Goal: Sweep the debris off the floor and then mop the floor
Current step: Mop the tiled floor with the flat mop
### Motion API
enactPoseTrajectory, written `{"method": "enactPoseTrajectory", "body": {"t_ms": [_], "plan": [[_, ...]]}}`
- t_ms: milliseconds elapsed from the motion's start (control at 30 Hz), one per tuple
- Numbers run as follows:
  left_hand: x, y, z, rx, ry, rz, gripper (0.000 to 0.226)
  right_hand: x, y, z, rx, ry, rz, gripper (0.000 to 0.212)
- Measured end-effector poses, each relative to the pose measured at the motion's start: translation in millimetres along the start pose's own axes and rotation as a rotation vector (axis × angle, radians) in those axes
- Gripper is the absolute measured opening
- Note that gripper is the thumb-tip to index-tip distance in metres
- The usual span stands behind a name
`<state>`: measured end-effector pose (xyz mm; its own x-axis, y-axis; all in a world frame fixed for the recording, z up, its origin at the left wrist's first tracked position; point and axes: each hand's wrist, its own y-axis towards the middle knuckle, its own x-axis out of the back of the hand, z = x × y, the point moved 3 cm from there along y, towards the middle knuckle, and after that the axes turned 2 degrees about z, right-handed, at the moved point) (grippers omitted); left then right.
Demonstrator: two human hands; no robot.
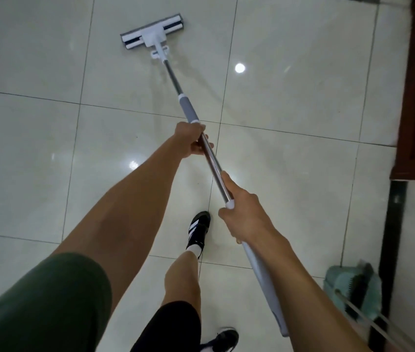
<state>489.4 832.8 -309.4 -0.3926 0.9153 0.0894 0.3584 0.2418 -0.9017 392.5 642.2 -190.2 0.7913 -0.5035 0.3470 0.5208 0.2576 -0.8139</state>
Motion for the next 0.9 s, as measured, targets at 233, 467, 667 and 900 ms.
{"method": "enactPoseTrajectory", "body": {"t_ms": [233, 467, 667, 900], "plan": [[-35.2, -37.1, 56.6, 0.021, 0.020, 0.020, 0.027, -4.1, -54.9, -58.5, 0.019, 0.027, -0.077, 0.075], [-100.3, -107.3, 196.9, 0.029, 0.100, 0.092, 0.029, -43.5, -156.8, -199.0, 0.026, 0.063, -0.146, 0.072], [-165.0, -162.1, 340.4, 0.002, 0.141, 0.135, 0.025, -99.4, -253.2, -336.3, 0.048, 0.123, -0.244, 0.064], [-241.9, -244.8, 478.7, 0.013, 0.257, 0.203, 0.009, -149.7, -353.4, -473.8, -0.047, 0.174, -0.312, 0.063]]}}
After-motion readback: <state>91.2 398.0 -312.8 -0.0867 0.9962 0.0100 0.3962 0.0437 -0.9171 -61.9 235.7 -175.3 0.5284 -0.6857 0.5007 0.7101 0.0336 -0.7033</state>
